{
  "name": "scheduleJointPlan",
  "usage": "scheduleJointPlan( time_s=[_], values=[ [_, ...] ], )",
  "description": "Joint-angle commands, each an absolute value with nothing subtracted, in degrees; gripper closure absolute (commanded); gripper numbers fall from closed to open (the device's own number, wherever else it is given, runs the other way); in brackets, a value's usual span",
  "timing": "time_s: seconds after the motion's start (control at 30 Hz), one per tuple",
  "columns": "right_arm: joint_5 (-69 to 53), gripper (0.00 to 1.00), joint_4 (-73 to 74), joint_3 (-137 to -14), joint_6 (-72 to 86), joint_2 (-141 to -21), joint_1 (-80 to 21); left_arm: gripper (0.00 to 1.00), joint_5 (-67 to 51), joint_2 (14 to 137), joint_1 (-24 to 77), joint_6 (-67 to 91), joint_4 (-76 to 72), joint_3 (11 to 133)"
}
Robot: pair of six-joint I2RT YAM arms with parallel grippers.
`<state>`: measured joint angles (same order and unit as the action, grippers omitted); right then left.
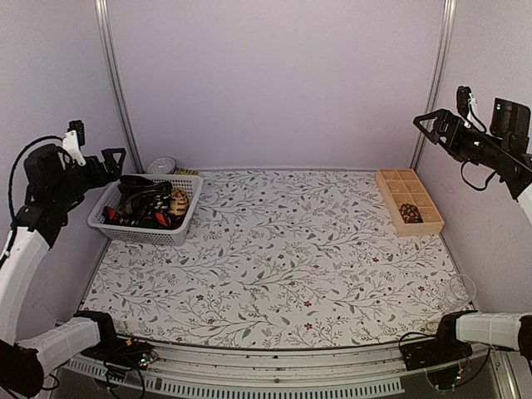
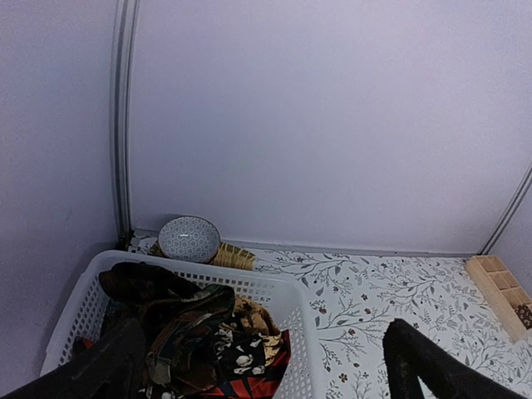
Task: Roll the ties
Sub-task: Pick up the tie from the bin.
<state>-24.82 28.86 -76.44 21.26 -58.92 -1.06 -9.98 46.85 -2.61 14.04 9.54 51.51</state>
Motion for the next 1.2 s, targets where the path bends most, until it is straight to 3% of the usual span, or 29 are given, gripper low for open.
scheduleJointPlan(
  time_s=[0.0,0.37,0.77,1.17],
  values=[
    [-27.4,0.0,30.2,-75.8,23.9,-59.1,-1.1,0.0,-9.9,47.0,-2.1,15.8,11.3,50.1],
    [-38.8,0.0,8.9,-60.9,34.6,-61.8,-1.3,0.0,-8.9,53.6,-2.7,18.8,10.0,51.0],
    [-20.5,0.0,10.2,-53.8,25.9,-67.9,-13.4,0.0,-7.2,68.2,-2.8,21.5,8.1,55.4],
    [-21.2,0.0,8.6,-51.4,23.4,-70.6,-14.4,0.05,3.2,77.1,-2.8,19.1,13.5,58.0]
  ],
)
